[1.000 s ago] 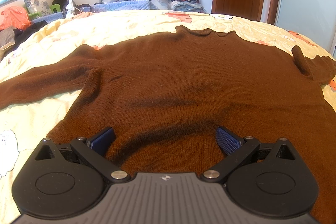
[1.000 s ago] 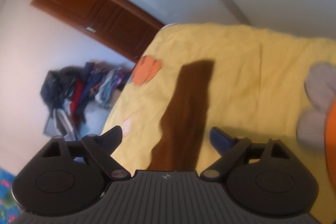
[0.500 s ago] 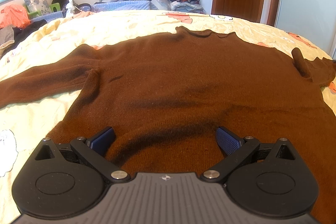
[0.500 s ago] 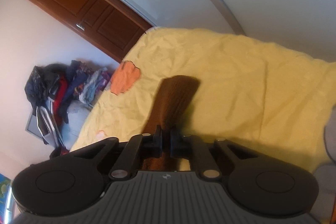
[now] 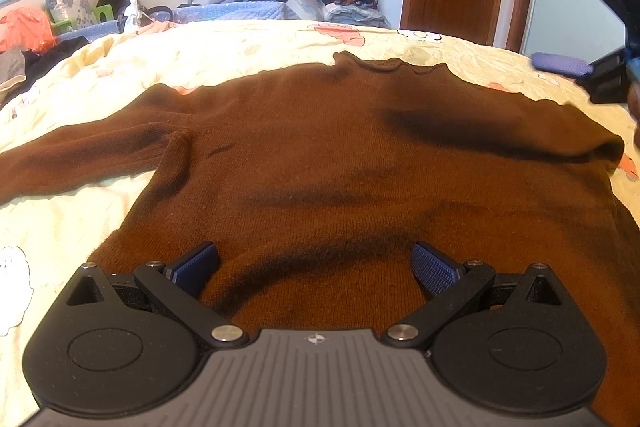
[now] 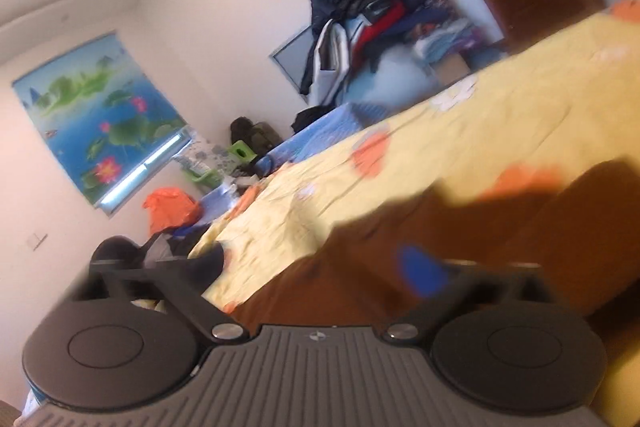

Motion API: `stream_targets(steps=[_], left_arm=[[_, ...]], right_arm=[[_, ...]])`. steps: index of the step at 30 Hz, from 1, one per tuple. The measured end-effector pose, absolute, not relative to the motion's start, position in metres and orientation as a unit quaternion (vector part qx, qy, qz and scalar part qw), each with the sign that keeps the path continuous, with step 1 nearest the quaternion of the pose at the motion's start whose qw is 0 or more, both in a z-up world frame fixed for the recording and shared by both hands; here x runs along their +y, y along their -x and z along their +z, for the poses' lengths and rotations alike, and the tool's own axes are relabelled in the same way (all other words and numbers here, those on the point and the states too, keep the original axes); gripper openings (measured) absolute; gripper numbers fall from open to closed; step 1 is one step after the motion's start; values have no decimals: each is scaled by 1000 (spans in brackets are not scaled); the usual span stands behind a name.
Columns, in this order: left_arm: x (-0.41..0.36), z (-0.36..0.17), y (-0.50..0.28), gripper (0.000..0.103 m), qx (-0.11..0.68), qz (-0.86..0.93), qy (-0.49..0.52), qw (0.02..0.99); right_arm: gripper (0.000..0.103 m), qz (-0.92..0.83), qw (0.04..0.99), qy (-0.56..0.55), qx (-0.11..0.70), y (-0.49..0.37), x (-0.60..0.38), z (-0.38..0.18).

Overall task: Fold small clothes
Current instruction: 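Fold the sleeve across the body with the right gripper while the left gripper grasps the hem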

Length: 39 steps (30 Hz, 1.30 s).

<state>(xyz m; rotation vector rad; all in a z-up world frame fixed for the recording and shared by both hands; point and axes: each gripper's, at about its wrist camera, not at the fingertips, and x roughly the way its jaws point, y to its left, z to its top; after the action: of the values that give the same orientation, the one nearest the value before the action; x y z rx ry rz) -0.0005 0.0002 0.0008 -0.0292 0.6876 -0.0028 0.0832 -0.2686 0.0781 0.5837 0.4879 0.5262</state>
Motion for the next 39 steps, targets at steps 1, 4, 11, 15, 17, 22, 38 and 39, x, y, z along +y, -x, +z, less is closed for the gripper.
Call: stream_targets(steps=[1, 4, 11, 15, 17, 22, 38, 39], left_arm=[[1, 1, 1, 103, 336, -2, 16, 942], [5, 5, 4, 103, 335, -4, 31, 942], [18, 59, -61, 103, 350, -98, 206, 909], [13, 31, -135, 100, 436, -72, 259, 859], [2, 28, -150, 86, 434, -69, 245, 864], [-29, 27, -173, 8, 456, -48, 146, 877], [82, 40, -164, 6, 405, 121, 21, 906], [84, 33, -163, 6, 408, 124, 16, 904]], right_arm=[[88, 254, 895, -284, 233, -75, -262, 75], [87, 237, 894, -289, 248, -51, -260, 63], [91, 173, 919, -217, 280, -16, -283, 10], [98, 175, 917, -228, 276, -8, -283, 0], [98, 174, 915, -230, 281, -9, -282, -2], [99, 186, 909, -253, 274, -12, -288, -5], [103, 195, 905, -263, 272, -14, -292, -8], [103, 196, 904, -263, 272, -14, -293, -8]])
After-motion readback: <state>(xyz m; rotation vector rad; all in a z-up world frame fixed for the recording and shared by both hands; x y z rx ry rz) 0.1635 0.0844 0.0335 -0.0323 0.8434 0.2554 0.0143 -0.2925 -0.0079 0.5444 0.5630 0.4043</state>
